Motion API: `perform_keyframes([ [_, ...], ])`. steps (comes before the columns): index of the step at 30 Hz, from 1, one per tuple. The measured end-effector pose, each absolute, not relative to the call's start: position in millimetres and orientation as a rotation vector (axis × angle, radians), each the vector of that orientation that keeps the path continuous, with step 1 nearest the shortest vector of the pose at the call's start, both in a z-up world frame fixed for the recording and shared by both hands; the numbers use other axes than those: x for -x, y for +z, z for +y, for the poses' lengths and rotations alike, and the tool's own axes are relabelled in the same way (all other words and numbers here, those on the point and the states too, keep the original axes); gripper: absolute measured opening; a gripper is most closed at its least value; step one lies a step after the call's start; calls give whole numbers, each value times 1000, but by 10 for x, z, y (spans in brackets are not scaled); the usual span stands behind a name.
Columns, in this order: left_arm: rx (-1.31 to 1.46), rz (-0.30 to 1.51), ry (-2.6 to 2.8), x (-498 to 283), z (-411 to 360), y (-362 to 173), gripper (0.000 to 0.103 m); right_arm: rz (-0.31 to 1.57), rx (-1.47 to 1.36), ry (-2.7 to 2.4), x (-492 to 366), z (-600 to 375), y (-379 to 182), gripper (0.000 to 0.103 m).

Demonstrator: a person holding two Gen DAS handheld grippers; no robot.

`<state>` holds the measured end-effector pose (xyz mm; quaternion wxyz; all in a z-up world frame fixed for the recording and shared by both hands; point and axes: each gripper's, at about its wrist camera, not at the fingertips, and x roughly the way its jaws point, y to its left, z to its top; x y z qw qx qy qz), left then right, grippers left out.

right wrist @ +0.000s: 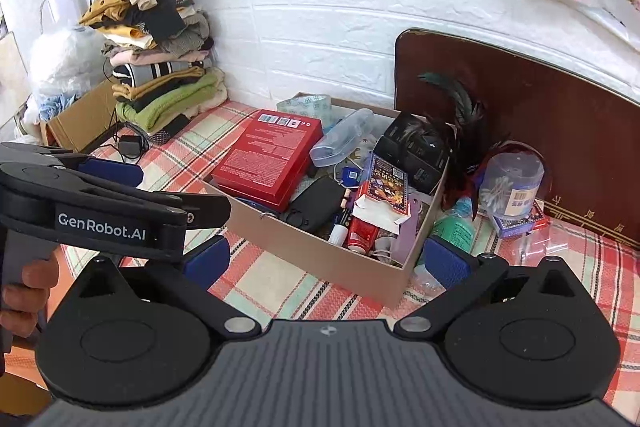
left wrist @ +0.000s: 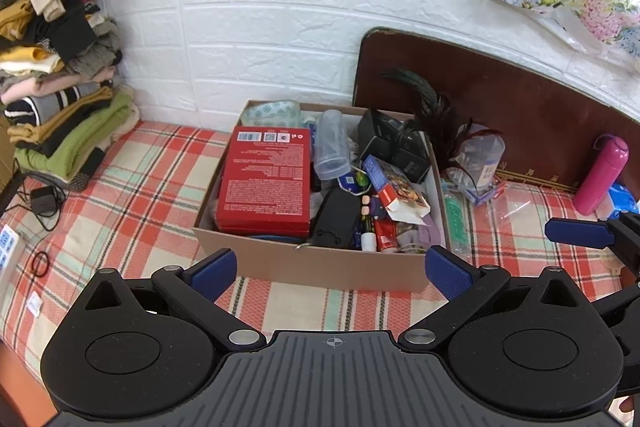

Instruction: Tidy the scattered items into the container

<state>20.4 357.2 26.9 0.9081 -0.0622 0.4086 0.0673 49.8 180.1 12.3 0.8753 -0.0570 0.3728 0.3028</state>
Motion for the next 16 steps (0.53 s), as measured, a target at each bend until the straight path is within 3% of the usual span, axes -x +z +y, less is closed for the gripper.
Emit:
perform_keyframes([
  [16,98,855,127,-244,3633,273,103,801,131,635,-542,1894,69,103],
])
